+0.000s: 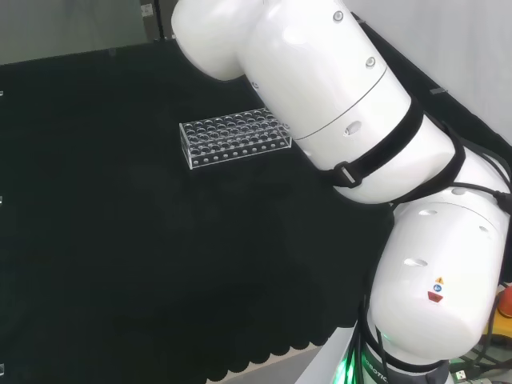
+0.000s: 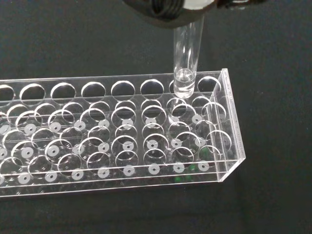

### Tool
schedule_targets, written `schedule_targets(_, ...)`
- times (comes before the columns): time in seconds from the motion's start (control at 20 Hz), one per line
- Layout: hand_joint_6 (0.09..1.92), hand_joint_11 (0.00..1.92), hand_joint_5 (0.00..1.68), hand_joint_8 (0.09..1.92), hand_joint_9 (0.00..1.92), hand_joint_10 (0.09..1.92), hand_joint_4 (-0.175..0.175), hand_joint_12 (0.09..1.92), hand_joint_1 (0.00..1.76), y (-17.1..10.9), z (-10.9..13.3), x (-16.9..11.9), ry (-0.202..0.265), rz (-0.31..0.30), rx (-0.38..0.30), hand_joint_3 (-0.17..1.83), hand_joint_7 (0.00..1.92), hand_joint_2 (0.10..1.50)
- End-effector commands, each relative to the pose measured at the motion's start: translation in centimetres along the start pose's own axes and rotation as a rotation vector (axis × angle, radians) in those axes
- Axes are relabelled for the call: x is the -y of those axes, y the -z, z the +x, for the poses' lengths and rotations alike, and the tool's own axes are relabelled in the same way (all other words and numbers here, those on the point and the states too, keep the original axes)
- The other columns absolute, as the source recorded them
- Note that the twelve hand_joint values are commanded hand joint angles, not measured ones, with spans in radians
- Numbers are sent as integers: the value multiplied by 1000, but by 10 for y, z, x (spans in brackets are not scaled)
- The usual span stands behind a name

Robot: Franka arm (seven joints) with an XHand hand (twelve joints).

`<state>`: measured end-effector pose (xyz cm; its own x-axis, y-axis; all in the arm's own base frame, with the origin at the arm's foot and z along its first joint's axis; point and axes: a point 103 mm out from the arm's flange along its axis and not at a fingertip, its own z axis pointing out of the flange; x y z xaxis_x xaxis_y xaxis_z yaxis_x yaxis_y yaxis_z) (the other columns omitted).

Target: Put the test tube back in the rack.

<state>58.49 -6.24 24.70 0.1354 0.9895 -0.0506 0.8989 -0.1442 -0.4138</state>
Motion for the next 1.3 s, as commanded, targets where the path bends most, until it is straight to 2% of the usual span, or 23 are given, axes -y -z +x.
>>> schedule_targets(0.05,556,965,1148,511,1178,820,-175,1155,1413,0,-1,0,6,3,-10,0,1720,1008)
schedule_targets(0.75,554,961,1149,505,1178,819,-175,1159,1413,-4,8,-6,20,3,-17,0,1722,1008)
schedule_targets(1.3,553,959,1149,502,1178,819,-175,1161,1413,1,-1,-7,12,-8,-3,0,1723,1008)
